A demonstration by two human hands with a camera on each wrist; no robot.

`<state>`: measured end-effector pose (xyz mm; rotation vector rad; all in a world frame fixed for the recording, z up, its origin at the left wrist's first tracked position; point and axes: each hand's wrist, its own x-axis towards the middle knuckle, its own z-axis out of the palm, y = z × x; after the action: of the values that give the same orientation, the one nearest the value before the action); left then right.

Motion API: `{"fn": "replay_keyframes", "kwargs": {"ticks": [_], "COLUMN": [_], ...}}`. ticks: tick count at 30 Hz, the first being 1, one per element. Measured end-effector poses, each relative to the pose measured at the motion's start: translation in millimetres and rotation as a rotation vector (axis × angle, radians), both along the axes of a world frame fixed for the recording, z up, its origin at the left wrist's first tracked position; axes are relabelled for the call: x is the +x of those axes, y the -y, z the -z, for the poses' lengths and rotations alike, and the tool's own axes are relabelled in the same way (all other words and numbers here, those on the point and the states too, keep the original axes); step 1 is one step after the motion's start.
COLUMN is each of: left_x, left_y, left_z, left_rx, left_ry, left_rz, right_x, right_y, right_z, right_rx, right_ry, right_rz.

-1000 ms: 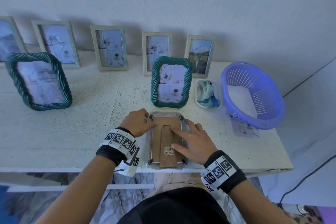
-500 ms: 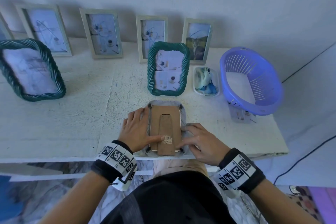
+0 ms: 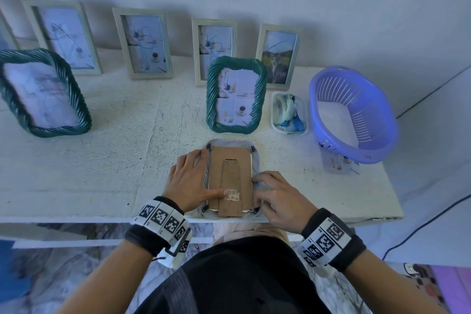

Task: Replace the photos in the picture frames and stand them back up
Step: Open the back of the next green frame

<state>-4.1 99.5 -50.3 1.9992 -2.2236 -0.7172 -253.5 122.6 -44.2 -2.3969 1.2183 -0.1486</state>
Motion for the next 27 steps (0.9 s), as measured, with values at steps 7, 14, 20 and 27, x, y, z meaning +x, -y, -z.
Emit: {"fn": "replay_keyframes", "kwargs": {"ticks": [7, 14, 20, 27], "left_x": [6.6, 34.3, 39.4, 53.2], "left_y": [0.8, 3.0, 2.1, 1.1], "left_z": [6.8, 11.2, 12.0, 17.6], "left_rx": [0.020, 0.148, 0.156, 0.160], "left_ry": [0.000, -0.059, -0.048, -0.097], "left_rz": [0.051, 0.230, 0.297, 0.339], "right_x": [24.5, 32.4, 39.0, 49.5], "right_y": [7.3, 13.7, 15.6, 14.4], "right_z": [-4.9, 0.6, -1.2, -5.0], "right_rx": [-0.070, -0.117, -0.126, -0.112], "right_ry": [-0.166, -0.147, -0.138, -0.167], "right_rz": [0.090, 0.130, 0.152, 0.170]}}
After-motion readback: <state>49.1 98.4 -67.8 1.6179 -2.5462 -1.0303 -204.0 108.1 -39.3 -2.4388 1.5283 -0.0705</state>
